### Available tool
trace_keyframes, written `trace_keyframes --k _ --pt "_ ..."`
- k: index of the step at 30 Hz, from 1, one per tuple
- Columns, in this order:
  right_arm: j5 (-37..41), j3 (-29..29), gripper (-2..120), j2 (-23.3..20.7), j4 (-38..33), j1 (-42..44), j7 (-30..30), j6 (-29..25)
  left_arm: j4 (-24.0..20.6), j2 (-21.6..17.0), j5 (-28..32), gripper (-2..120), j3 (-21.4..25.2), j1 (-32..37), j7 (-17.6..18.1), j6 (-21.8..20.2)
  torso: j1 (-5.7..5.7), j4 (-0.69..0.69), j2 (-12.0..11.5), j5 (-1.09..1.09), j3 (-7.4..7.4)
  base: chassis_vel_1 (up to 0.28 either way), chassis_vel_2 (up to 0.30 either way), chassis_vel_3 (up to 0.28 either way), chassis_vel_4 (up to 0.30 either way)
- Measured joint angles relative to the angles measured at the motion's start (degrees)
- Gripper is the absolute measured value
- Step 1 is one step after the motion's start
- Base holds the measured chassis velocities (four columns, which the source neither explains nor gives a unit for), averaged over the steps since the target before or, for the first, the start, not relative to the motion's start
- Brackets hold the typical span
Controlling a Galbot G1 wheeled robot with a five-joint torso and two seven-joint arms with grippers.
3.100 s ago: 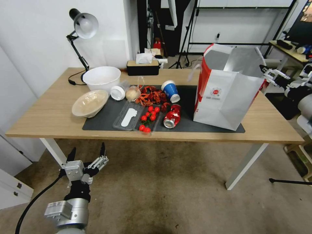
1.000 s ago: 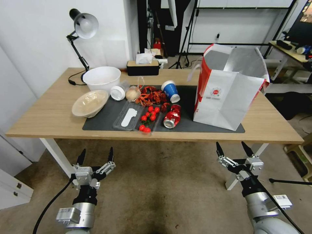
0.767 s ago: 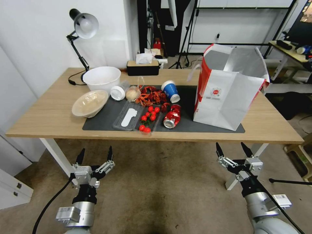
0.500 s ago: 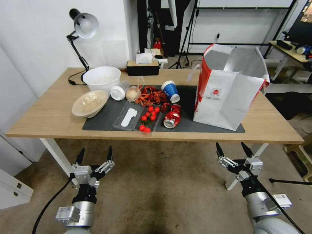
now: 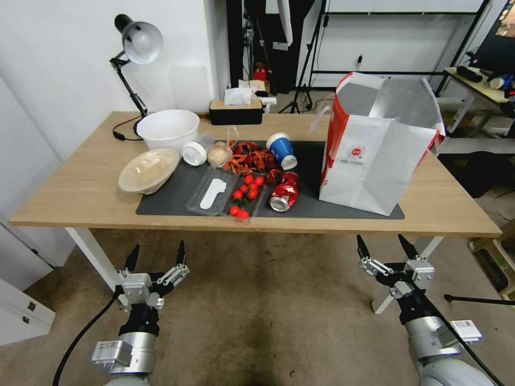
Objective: Pick up the food delivery bag from the floor and place it on the table.
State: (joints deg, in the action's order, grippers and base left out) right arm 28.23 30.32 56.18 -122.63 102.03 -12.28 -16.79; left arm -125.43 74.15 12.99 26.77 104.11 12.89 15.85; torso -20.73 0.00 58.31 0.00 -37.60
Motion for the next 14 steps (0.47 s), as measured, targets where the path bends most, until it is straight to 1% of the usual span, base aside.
trace_keyframes --k 14 --pt "0.00 0.02 100 -0.01 -0.04 0.00 0.00 0.00 -0.05 0.00 0.00 100 0.00 0.00 0.00 -0.02 0.00 0.00 0.00 0.00 0.00 0.000 0.000 0.000 0.000"
